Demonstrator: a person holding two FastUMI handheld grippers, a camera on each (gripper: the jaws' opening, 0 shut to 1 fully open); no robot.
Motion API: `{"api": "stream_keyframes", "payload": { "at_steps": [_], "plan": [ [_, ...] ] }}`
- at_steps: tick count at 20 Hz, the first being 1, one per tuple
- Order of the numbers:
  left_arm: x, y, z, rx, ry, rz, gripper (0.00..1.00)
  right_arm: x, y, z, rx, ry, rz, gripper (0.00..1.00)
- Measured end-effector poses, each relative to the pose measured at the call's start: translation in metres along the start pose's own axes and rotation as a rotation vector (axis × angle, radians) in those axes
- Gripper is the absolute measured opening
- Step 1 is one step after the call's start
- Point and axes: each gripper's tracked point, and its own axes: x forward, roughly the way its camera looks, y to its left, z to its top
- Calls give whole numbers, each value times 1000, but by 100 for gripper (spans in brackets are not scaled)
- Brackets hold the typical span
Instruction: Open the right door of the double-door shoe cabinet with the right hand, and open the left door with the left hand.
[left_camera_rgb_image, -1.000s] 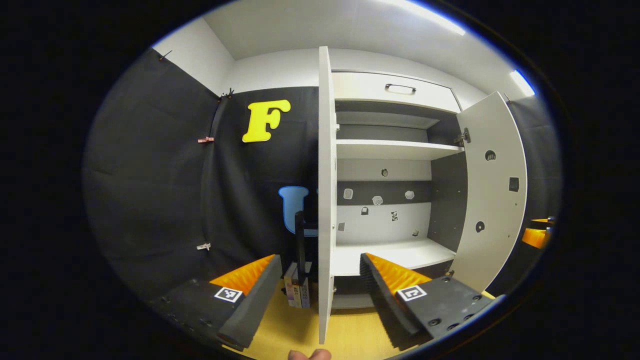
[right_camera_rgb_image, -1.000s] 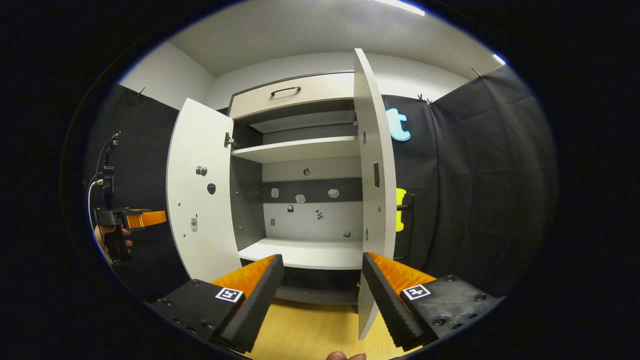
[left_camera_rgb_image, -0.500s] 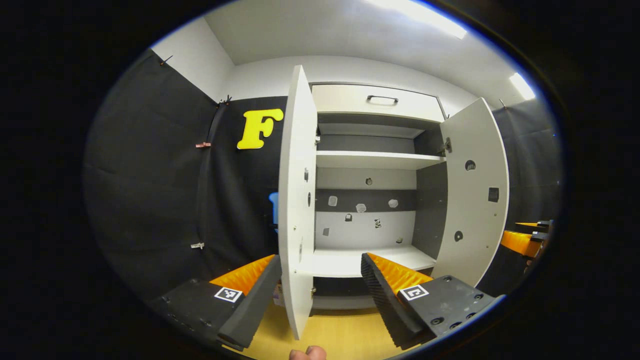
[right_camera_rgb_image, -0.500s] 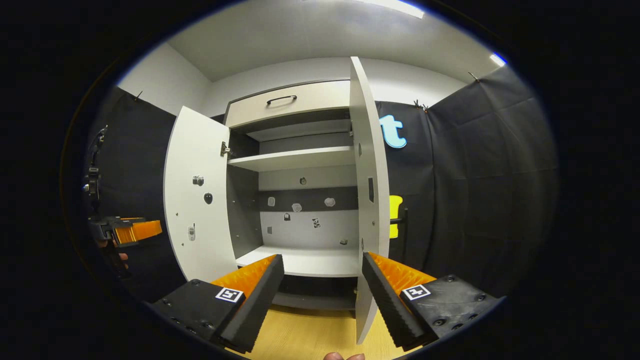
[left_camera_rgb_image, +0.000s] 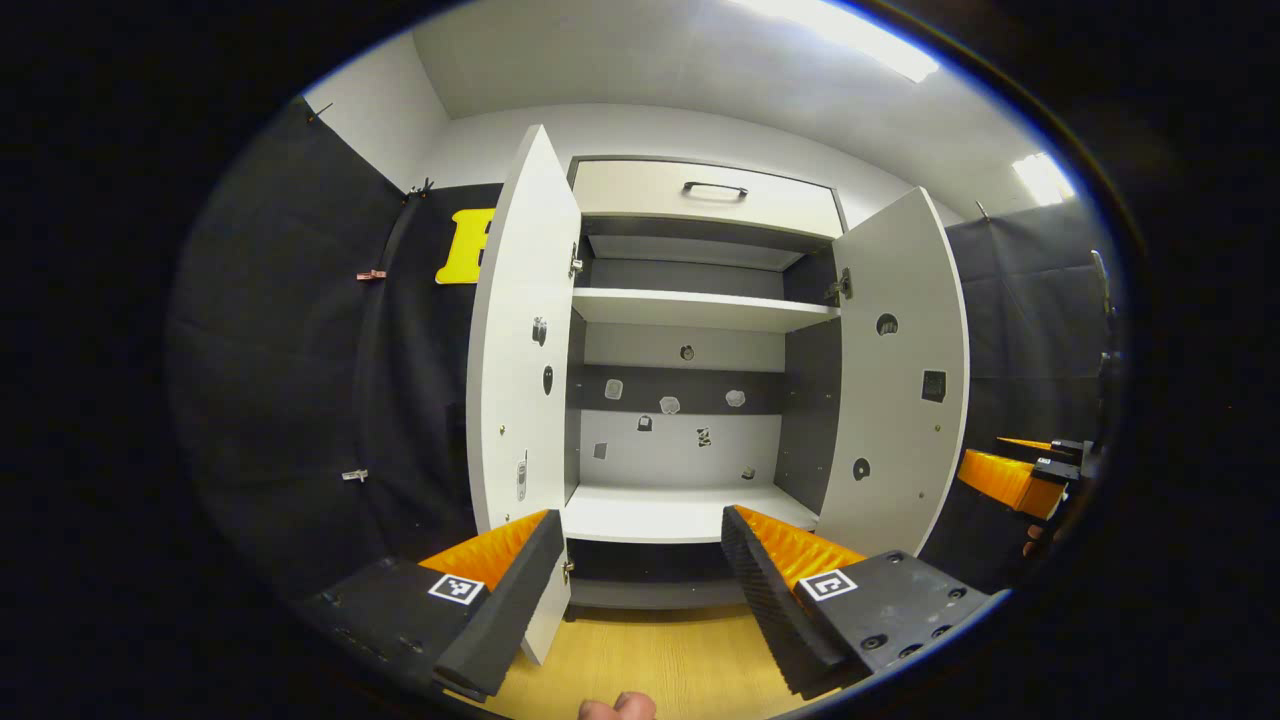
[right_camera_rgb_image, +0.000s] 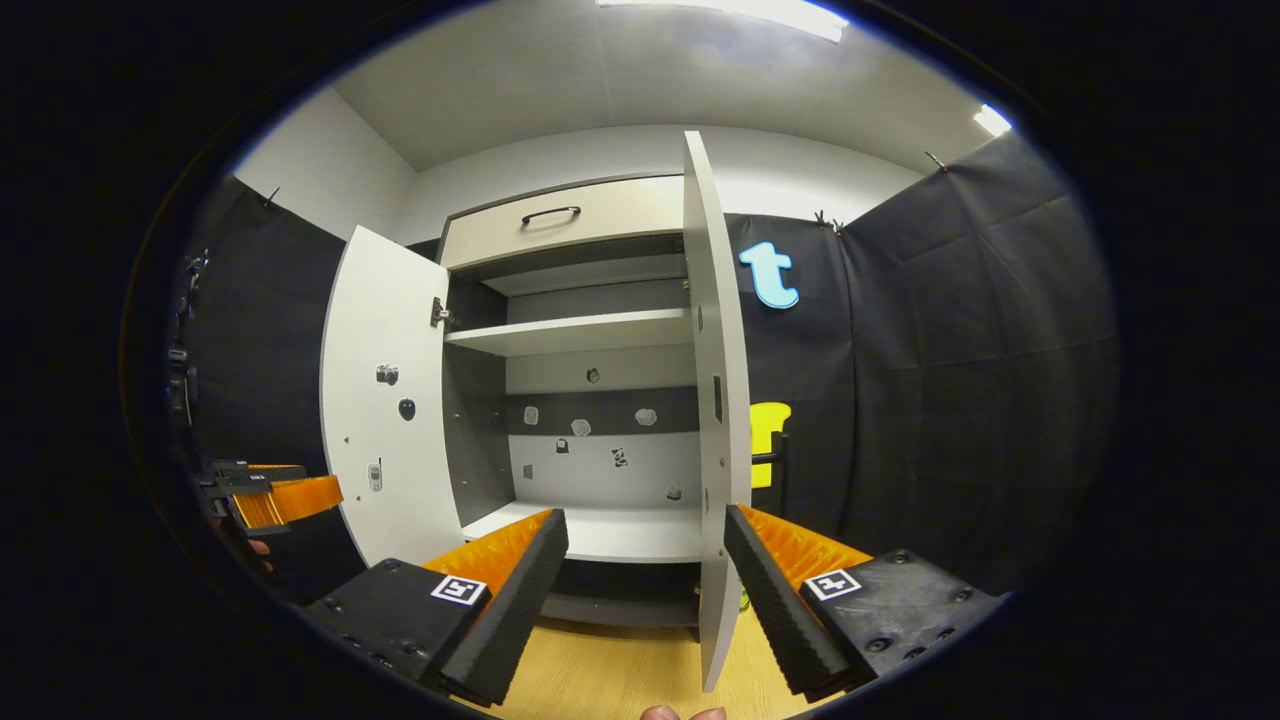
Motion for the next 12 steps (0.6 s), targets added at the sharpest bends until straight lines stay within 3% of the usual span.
{"api": "stream_keyframes", "payload": {
  "at_steps": [4, 12],
  "plan": [
    [-1, -4, 3, 51, -18, 13, 98, -1, -5, -2, -2, 3, -10, 99],
    [3, -12, 3, 55, -14, -12, 98, -1, -11, -3, 5, 5, -21, 99]
  ]
}}
